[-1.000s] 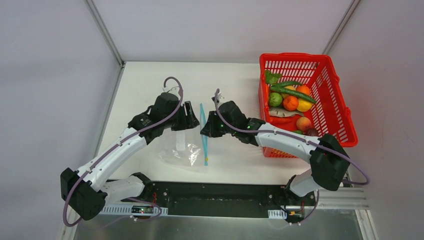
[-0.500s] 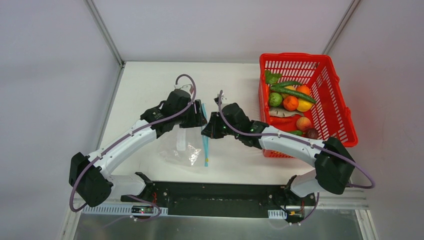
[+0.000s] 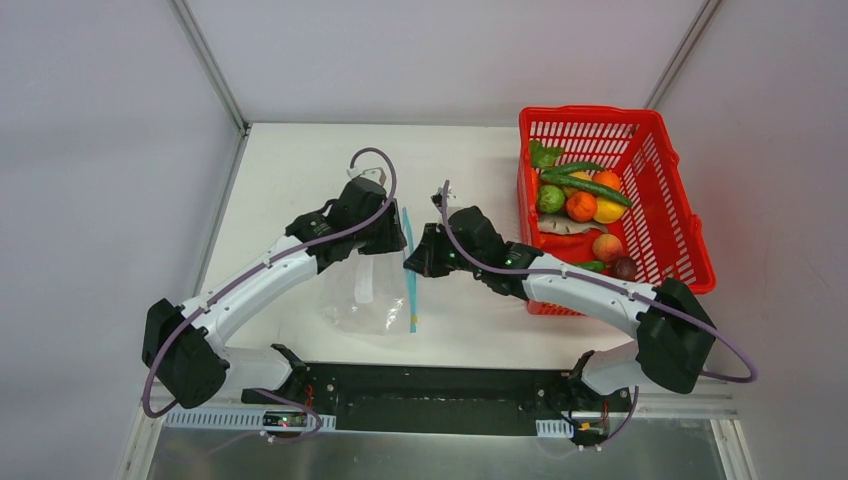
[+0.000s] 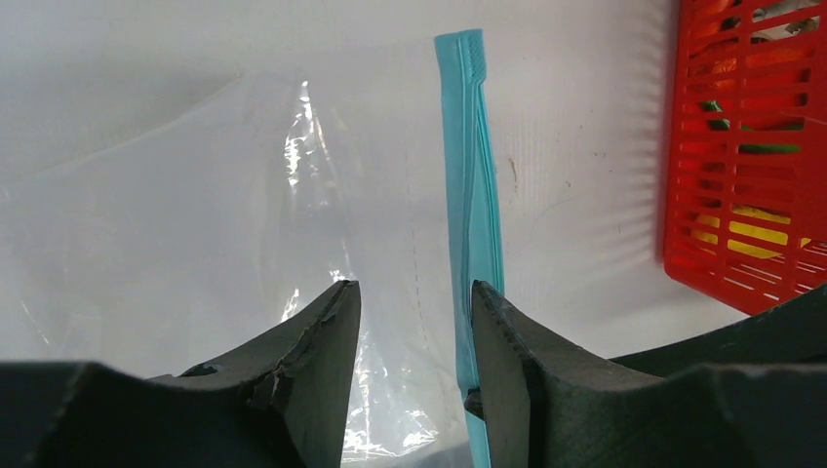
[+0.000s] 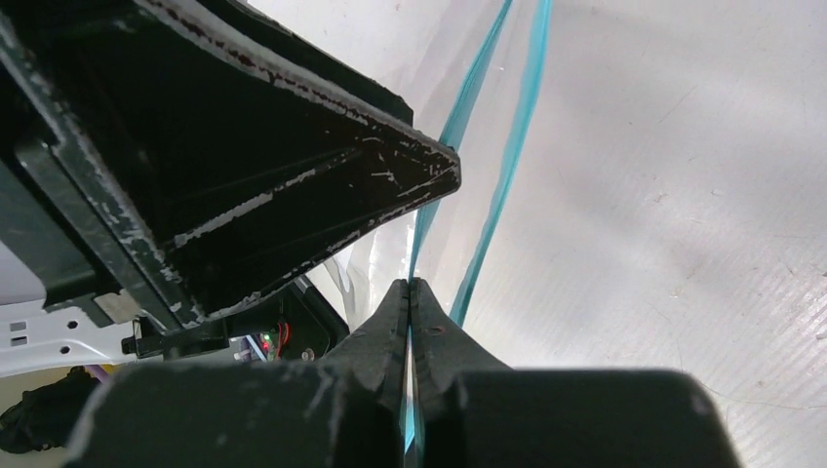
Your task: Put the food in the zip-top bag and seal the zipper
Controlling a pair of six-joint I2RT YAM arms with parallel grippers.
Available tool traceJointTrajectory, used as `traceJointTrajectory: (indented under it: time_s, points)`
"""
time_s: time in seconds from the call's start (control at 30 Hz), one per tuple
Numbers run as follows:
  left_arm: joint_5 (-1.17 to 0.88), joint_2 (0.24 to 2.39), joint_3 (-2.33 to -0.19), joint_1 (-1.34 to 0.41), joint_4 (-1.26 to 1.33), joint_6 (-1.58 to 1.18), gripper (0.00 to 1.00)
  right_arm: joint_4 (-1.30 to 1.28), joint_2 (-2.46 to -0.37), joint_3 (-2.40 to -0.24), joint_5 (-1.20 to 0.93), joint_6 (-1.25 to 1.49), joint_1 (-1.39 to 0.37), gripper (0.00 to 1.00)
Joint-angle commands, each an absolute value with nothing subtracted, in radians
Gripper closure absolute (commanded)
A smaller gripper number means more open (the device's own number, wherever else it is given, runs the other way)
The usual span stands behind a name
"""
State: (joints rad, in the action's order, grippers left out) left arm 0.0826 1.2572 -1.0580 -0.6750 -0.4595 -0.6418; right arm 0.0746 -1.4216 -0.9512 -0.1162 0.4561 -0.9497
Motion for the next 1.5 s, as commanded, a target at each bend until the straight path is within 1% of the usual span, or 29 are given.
traceJointTrajectory:
  time_s: [0.0, 0.23, 0.3, 0.47, 0.6, 0.7, 0.77, 0.97, 1.07, 1.13, 1.17, 1.27, 1.47]
  points:
    - [0.100, 1.282, -1.123, -0.686, -0.475, -0.619, 0.54, 0.115, -1.375, -0.946, -0.123, 0.433, -0.955, 1.00]
    - [0.088, 1.304, -1.145, -0.701, -0.491, -0.604, 0.62, 0.116, -1.376, -0.945, -0.122, 0.429, -0.955, 1.00]
    - [0.090, 1.312, -1.152, -0.708, -0.504, -0.598, 0.67, 0.120, -1.378, -0.946, -0.124, 0.430, -0.955, 1.00]
    - [0.097, 1.327, -1.162, -0.713, -0.526, -0.588, 0.84, 0.124, -1.379, -0.945, -0.125, 0.429, -0.955, 1.00]
    - [0.101, 1.334, -1.175, -0.716, -0.542, -0.580, 0.91, 0.123, -1.379, -0.942, -0.129, 0.427, -0.954, 1.00]
    - [0.110, 1.335, -1.182, -0.718, -0.551, -0.575, 1.00, 0.123, -1.377, -0.938, -0.132, 0.426, -0.955, 1.00]
    - [0.112, 1.335, -1.182, -0.719, -0.553, -0.573, 1.00, 0.119, -1.376, -0.939, -0.135, 0.428, -0.955, 0.98]
    - [0.128, 1.324, -1.178, -0.719, -0.565, -0.569, 1.00, 0.095, -1.330, -0.952, -0.134, 0.443, -0.956, 0.74]
    - [0.134, 1.309, -1.175, -0.719, -0.576, -0.569, 1.00, 0.092, -1.271, -0.943, -0.089, 0.446, -0.955, 0.66]
    - [0.127, 1.299, -1.175, -0.719, -0.579, -0.569, 1.00, 0.096, -1.245, -0.927, -0.023, 0.454, -0.955, 0.57]
    - [0.122, 1.295, -1.175, -0.720, -0.580, -0.569, 1.00, 0.087, -1.243, -0.924, -0.010, 0.458, -0.954, 0.55]
    - [0.105, 1.282, -1.174, -0.721, -0.580, -0.573, 1.00, 0.034, -1.275, -0.948, 0.022, 0.471, -0.947, 0.54]
    - [0.092, 1.254, -1.177, -0.724, -0.589, -0.577, 1.00, 0.019, -1.359, -0.974, -0.051, 0.504, -0.947, 0.55]
